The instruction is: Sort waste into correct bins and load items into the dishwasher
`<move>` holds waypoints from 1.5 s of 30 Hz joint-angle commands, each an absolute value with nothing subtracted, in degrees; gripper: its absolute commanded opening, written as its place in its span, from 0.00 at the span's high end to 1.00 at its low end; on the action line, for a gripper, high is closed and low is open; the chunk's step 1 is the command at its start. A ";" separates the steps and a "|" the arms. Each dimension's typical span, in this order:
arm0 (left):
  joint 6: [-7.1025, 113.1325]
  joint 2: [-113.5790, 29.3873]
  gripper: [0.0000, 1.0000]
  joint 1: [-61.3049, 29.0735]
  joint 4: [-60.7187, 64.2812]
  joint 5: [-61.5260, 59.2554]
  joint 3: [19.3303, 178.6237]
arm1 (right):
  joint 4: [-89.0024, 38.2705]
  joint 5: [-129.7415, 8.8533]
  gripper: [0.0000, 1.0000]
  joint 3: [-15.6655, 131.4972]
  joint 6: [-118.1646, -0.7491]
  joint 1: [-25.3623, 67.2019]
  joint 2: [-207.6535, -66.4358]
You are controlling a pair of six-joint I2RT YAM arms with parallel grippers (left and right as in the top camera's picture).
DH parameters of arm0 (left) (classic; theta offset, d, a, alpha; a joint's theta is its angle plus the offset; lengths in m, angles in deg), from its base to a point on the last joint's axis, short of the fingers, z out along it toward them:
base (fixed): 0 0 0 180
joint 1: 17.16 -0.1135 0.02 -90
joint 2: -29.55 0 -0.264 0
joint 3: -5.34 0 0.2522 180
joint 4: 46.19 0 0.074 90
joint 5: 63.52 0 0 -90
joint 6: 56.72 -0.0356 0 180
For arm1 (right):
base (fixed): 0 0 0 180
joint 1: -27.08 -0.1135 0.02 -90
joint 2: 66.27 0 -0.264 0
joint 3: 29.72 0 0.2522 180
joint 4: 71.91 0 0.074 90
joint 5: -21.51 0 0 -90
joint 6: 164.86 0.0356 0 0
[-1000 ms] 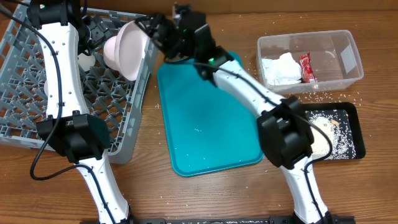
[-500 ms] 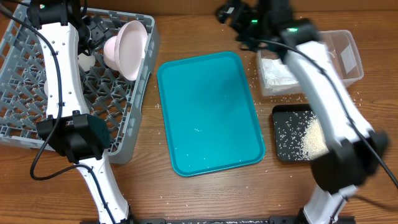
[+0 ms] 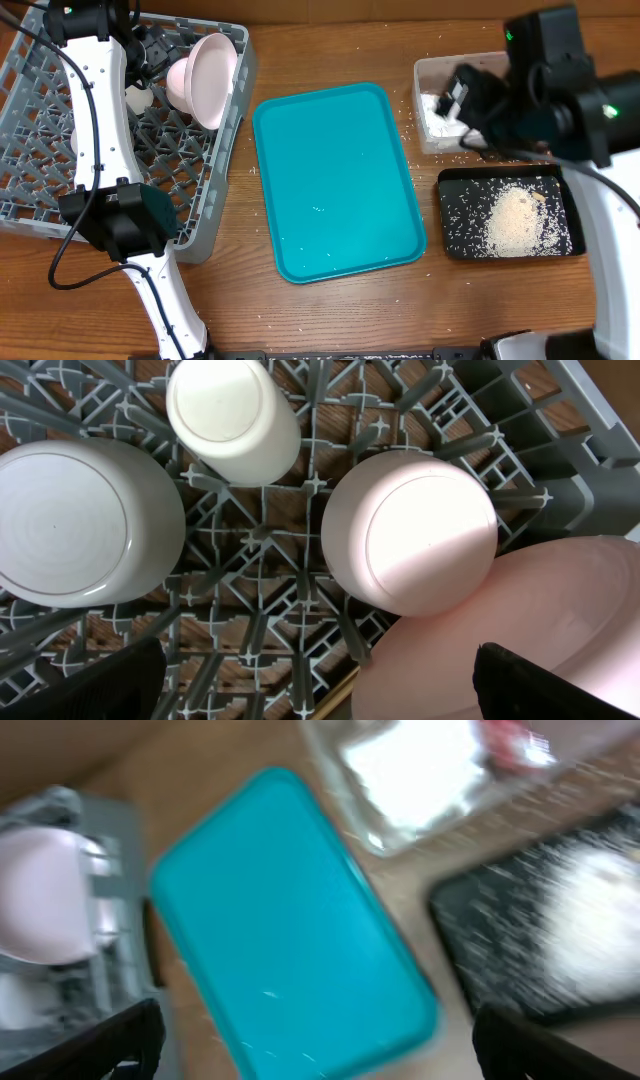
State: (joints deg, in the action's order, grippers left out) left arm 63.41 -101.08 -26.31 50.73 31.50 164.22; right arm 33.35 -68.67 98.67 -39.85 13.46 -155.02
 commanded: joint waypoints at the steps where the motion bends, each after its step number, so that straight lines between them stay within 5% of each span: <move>1: 64.61 -99.79 0.00 -26.53 50.75 32.22 165.44 | 38.97 -73.88 0.00 99.28 -40.70 13.39 -152.07; 28: 64.61 -99.79 0.00 -26.53 50.75 32.22 165.44 | 37.90 -77.28 0.00 78.73 -48.92 13.35 -117.23; 45: 64.61 -99.79 0.00 -26.53 50.75 32.22 165.44 | -23.15 -68.30 0.00 17.43 -67.48 18.66 -86.00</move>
